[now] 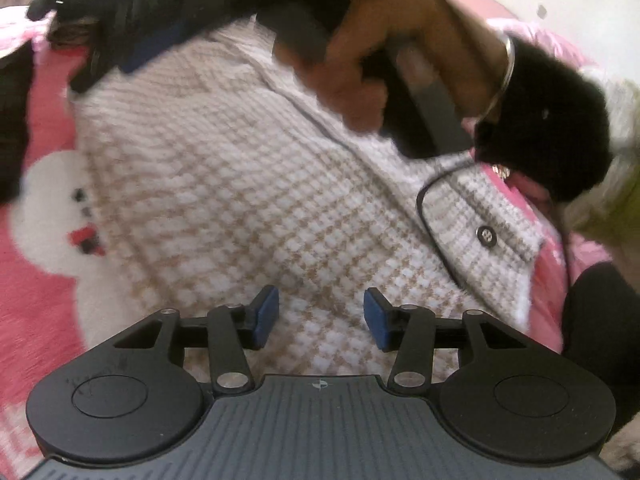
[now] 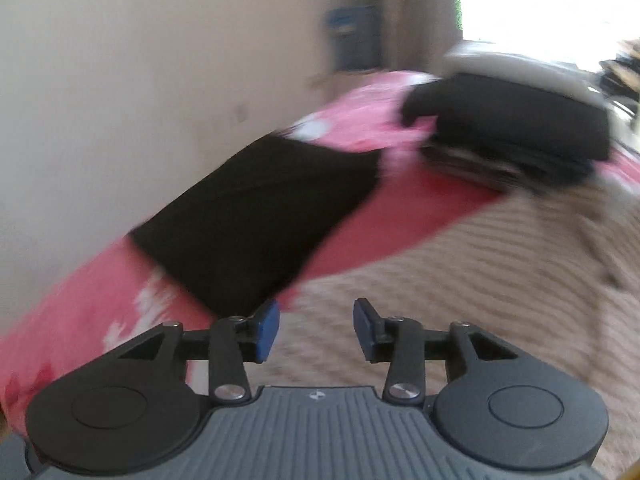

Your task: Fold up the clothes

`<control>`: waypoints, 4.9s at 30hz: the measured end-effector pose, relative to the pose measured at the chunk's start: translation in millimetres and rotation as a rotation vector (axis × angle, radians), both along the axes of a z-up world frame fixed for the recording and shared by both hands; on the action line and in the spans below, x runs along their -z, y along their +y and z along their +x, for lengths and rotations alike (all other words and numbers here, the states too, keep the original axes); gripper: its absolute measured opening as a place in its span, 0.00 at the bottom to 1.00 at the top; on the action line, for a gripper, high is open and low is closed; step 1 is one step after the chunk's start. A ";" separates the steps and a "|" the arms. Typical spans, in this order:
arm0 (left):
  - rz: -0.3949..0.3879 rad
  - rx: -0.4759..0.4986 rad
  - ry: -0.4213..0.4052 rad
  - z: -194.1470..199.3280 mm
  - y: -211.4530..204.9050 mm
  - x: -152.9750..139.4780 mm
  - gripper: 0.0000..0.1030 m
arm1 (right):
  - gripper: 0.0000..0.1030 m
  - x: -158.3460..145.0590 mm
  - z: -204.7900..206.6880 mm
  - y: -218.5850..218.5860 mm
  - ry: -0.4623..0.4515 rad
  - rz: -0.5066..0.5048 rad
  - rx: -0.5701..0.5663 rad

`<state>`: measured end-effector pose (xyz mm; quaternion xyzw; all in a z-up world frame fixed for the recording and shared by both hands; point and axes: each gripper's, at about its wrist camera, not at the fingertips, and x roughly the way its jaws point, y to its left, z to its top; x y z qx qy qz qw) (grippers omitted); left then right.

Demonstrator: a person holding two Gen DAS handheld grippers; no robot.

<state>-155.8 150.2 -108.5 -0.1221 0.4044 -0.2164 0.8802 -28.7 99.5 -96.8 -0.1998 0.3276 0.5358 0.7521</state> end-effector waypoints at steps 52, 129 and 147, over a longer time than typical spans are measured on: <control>0.269 -0.354 -0.052 106.0 100.9 11.7 0.48 | 0.22 35.2 -20.3 -121.9 0.312 -0.109 0.178; 0.551 -0.099 -0.532 353.8 5.6 11.5 0.49 | 0.13 31.0 431.2 -115.8 0.903 0.395 0.697; 0.702 0.138 -0.691 285.8 -7.4 -2.0 0.05 | 0.23 -8.5 307.7 -124.6 0.269 0.170 0.287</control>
